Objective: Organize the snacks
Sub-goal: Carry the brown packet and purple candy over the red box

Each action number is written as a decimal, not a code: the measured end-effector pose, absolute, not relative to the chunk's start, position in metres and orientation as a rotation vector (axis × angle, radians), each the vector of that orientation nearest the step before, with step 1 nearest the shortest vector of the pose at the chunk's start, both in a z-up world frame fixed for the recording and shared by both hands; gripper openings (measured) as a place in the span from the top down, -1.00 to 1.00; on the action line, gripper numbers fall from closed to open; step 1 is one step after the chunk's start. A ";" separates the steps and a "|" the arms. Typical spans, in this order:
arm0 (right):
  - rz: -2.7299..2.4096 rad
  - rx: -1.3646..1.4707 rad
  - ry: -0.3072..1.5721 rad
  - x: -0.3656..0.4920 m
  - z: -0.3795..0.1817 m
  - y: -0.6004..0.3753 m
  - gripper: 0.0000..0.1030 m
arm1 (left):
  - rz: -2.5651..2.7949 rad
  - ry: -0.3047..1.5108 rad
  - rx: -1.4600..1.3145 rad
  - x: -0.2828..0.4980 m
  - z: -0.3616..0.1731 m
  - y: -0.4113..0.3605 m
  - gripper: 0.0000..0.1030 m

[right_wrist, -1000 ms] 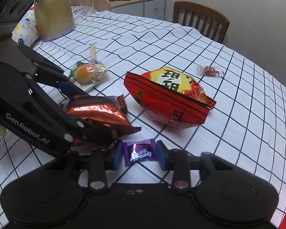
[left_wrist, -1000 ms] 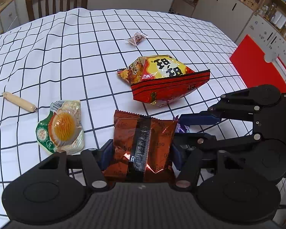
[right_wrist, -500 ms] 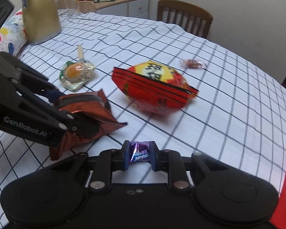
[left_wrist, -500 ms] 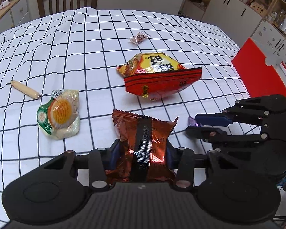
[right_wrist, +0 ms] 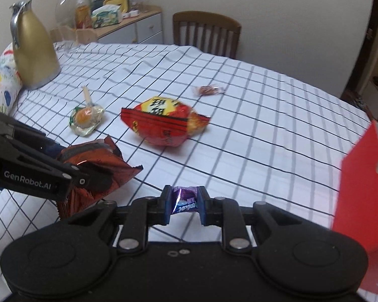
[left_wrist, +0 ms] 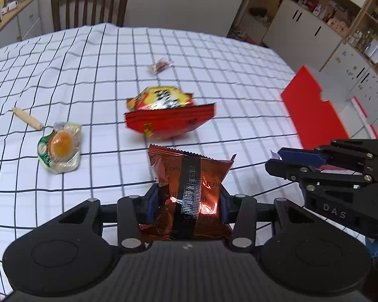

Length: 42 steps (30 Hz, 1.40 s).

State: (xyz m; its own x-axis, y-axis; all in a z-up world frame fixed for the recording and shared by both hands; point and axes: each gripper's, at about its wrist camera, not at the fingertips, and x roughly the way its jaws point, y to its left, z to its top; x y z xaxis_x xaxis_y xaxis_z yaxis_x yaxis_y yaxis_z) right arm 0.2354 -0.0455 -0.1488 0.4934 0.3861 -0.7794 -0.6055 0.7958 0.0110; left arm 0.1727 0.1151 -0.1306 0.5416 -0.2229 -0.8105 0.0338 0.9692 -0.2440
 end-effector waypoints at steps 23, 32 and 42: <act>0.450 -0.214 0.789 0.212 -0.070 -0.137 0.64 | -0.248 0.869 -0.134 0.166 -0.063 0.012 0.14; 0.418 -0.204 0.743 0.215 -0.053 -0.177 0.64 | -0.282 0.829 -0.112 0.175 -0.045 -0.034 0.14; 0.380 -0.191 0.710 0.224 -0.046 -0.222 0.64 | -0.316 0.803 -0.073 0.198 -0.034 -0.090 0.14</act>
State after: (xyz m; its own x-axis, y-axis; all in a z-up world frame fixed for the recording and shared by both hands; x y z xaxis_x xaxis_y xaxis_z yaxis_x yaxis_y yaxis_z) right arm 0.2241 -0.2221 -0.0463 0.6943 0.2737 -0.6657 -0.4019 0.9147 -0.0431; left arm 0.1979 -0.0901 -0.0336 0.6503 -0.3057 -0.6955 0.2504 0.9506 -0.1836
